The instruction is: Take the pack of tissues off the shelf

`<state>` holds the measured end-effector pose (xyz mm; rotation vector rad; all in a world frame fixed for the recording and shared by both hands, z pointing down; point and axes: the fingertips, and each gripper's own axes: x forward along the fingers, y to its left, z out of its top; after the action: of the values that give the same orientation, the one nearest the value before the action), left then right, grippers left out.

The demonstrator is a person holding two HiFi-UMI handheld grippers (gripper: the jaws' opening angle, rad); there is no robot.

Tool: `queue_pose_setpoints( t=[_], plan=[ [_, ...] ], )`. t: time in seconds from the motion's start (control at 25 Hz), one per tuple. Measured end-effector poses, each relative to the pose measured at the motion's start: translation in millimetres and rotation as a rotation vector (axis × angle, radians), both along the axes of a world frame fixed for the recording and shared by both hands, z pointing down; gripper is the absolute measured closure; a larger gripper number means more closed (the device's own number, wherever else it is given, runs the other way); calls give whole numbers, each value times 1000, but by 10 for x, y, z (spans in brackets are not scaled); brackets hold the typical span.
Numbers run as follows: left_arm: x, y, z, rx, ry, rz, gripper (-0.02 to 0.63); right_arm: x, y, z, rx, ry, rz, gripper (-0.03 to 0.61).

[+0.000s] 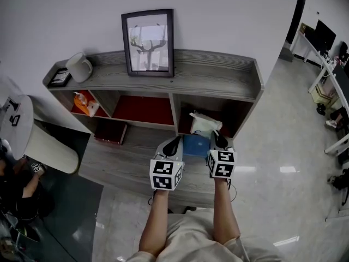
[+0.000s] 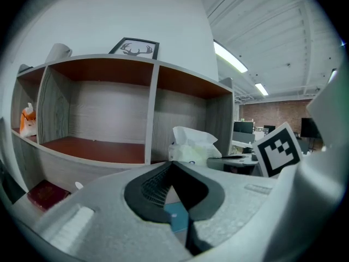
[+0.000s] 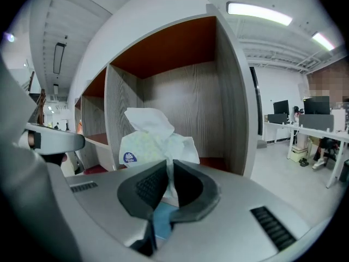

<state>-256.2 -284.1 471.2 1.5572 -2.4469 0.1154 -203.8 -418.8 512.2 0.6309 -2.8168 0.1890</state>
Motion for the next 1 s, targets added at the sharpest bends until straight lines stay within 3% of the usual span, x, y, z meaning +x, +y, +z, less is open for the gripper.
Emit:
queue_pose_setpoints(
  t=[0.52,1.0],
  plan=[
    [52,315,137,-6,55,-2,606,234,277,-157,-19,-97,-21,554],
    [252,823,329,-12,126,-29,606,543,813,155,-74,-36,-43,554]
  ],
)
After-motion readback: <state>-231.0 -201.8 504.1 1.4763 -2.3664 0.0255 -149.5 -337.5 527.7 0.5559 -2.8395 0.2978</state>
